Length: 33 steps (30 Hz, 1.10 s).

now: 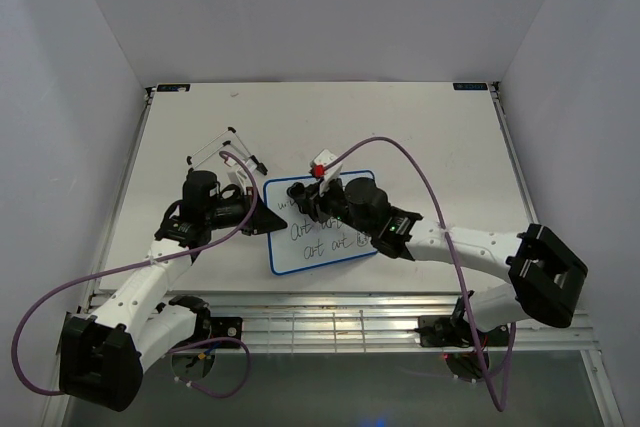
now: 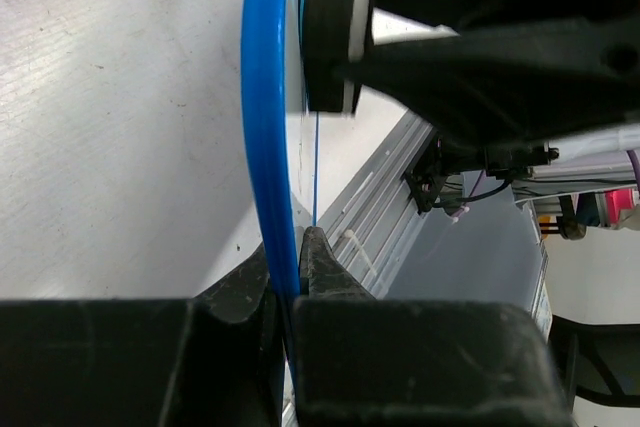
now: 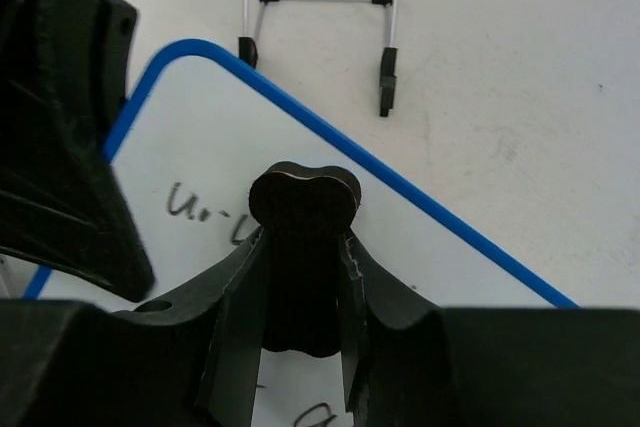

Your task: Erase the whiteboard

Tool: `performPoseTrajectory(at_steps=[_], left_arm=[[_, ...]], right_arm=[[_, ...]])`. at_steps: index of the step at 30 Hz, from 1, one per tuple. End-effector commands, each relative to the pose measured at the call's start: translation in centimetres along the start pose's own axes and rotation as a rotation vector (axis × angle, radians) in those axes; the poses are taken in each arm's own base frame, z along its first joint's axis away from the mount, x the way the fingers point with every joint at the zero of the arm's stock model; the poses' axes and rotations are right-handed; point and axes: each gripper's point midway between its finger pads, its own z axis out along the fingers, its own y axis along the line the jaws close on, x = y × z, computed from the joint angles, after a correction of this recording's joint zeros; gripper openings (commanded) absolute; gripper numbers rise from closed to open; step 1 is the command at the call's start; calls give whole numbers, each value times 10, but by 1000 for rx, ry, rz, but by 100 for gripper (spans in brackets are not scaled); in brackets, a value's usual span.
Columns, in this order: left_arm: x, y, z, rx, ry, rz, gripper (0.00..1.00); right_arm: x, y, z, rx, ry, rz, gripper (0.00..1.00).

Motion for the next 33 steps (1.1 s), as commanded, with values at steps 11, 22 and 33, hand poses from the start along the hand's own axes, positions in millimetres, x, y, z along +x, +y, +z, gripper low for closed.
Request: performPoseTrajectory(at_steps=[11,22,33], left_arm=[[-8,-28,-2,135,-8,170,0],[-7,-30,-3,140,-9,176,0],[-8,-31,-4,144,-14,182,0]], right_arm=[[-1,105,27,-236,85,-90,8],[71,23,13,-6,238,13,8],[123,-108,-45,344,387,180,8]])
